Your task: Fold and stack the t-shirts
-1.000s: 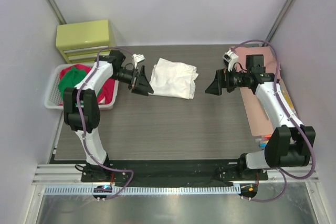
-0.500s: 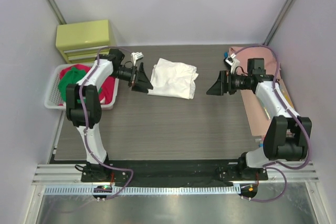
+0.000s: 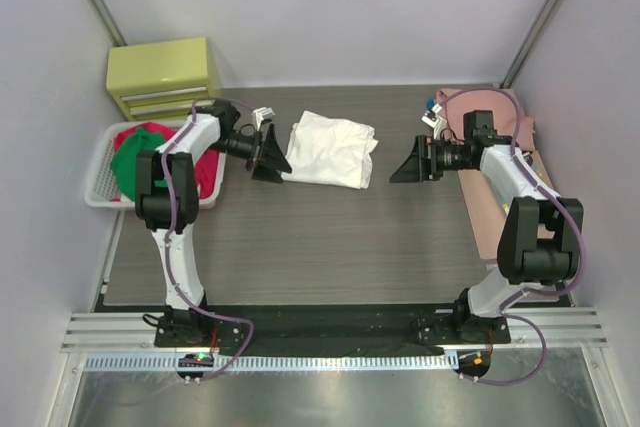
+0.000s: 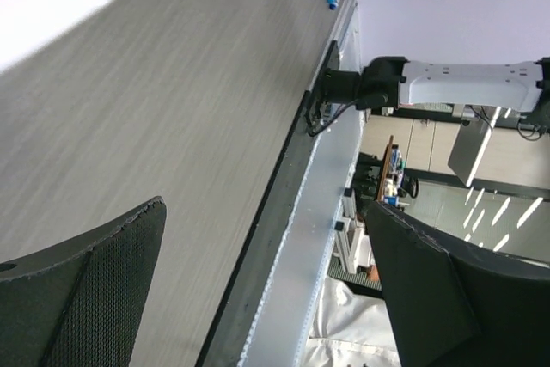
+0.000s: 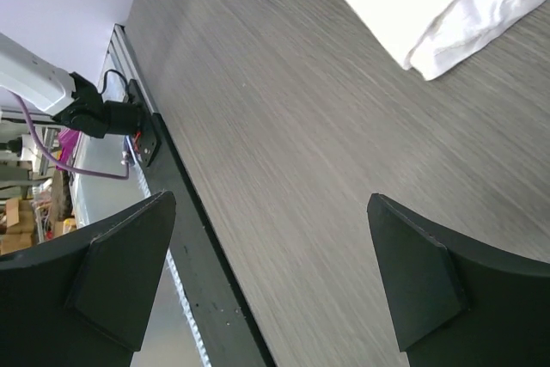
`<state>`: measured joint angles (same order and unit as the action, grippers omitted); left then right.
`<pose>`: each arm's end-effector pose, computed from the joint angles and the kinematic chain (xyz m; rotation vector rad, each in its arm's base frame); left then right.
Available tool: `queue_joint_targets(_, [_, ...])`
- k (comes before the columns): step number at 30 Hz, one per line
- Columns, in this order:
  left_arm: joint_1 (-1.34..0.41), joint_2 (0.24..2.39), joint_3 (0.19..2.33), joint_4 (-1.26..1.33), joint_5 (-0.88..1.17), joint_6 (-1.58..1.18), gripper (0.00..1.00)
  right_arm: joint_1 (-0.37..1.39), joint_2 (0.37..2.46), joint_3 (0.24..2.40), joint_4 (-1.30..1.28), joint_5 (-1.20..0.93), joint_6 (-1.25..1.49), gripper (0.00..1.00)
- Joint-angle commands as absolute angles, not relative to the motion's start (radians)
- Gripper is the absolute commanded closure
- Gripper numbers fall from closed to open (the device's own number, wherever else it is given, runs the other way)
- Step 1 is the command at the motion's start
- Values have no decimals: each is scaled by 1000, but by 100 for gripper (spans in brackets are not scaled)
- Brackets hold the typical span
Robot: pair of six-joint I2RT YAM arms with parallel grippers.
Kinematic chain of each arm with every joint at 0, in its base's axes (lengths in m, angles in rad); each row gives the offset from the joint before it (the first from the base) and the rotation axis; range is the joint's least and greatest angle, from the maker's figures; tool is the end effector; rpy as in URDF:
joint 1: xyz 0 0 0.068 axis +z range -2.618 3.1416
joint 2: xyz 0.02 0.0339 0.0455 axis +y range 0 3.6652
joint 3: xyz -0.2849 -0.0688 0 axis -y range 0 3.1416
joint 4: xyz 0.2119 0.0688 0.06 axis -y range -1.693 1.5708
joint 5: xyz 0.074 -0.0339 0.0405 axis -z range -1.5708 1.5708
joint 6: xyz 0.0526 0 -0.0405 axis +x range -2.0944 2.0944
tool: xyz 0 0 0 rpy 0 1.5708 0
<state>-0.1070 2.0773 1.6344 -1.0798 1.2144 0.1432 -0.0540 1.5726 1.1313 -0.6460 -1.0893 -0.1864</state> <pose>0.3724 -0.0896 0.2338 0.3578 2.5060 -1.7571 0.2856 0.0313 0.2751 -0.4832 2.2182 1.2839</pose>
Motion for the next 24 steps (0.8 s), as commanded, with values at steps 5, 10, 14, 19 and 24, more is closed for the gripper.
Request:
queue_joint_targets(5, [-98, 2129, 1641, -718, 962, -127, 0, -45, 1700, 1220, -499, -971, -178, 0])
queue_joint_targets(10, [-104, 2245, 1798, -699, 879, -189, 0, -38, 1750, 1241, -411, -916, -143, 0])
queue_joint_targets(14, [-127, 2279, 1917, -712, 749, -172, 0, -38, 1801, 1269, -370, -897, -132, 0])
queue_joint_targets(19, [-136, 2338, 1951, -706, 643, -201, 0, -3, 1874, 1281, -325, -807, -132, 0])
queue_joint_targets(24, [-143, 2364, 1924, -690, 641, -210, 0, 44, 1945, 1295, -209, -802, -45, 0])
